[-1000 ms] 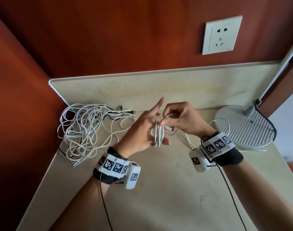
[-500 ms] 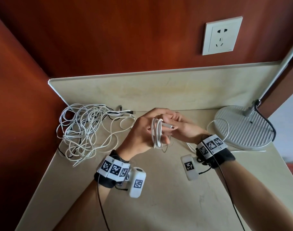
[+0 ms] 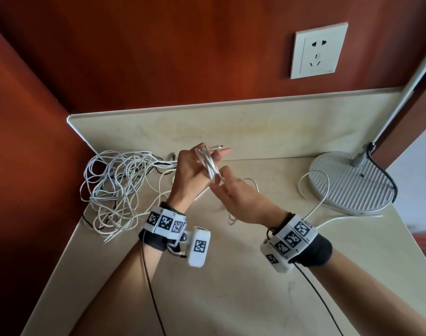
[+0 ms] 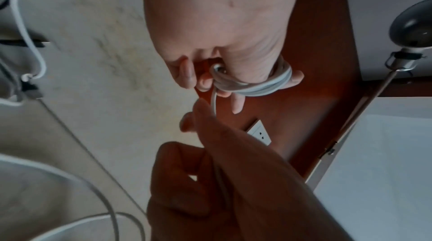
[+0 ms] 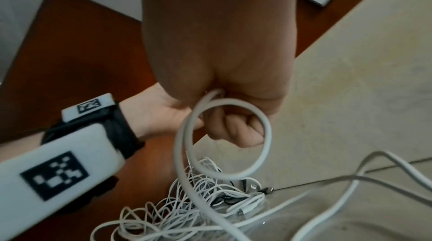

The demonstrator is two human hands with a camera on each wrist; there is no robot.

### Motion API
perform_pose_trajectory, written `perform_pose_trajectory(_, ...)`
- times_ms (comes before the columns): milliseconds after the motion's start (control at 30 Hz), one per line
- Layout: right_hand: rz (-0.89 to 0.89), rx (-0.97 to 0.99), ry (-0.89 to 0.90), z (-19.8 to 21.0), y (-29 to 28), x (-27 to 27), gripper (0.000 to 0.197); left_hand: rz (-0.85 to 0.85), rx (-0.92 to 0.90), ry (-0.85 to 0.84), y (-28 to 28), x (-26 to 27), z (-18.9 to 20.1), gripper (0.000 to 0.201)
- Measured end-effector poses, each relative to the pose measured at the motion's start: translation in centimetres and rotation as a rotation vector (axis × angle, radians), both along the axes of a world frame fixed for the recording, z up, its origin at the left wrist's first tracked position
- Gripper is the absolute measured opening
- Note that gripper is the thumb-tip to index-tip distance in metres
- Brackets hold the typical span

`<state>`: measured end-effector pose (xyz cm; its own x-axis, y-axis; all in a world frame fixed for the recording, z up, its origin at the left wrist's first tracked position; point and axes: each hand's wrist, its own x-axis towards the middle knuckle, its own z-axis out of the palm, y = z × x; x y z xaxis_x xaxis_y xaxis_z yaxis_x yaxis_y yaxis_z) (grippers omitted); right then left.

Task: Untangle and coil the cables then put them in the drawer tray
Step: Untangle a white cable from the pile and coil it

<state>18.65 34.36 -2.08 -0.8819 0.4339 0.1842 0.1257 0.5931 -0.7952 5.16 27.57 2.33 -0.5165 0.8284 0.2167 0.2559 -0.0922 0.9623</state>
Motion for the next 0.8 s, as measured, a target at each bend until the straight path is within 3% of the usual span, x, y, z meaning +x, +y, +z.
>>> perform_pose_trajectory(100,-0.083,0.007,-0.097,-1.1,-0.5,-0.8,0.024,0.093,-0.024,0.029,0.8,-0.5,-0.6,0.023)
perform_pose_trajectory(200,-0.120,0.000,-0.234,-1.3,-0.5,-0.5,0.031,0.187,0.042,-0.061,1.3,-1.7,-0.4,0.021)
perform_pose_trajectory(333,-0.085,0.012,-0.328,-0.8,0.3,0.9,0.010,0.384,0.081,0.055,1.2,-5.1,-0.2,0.012)
perform_pose_trajectory(467,-0.125,0.048,-0.221,0.7,1.0,1.5,0.029,0.452,0.035,0.125,0.7,-7.3,-2.1,0.030)
perform_pose_trajectory(567,-0.144,0.040,-0.196,1.7,1.1,1.6,0.028,0.490,0.002,0.130,0.5,-7.7,-3.2,0.033)
perform_pose_trajectory(733,-0.040,0.027,-0.413,1.7,1.5,2.6,0.036,0.610,0.008,0.163,0.2,-8.9,-3.3,0.049)
perform_pose_trajectory(800,-0.099,0.135,-0.495,1.9,1.6,3.0,0.036,0.625,0.022,0.234,-0.2,-8.9,-3.4,0.052)
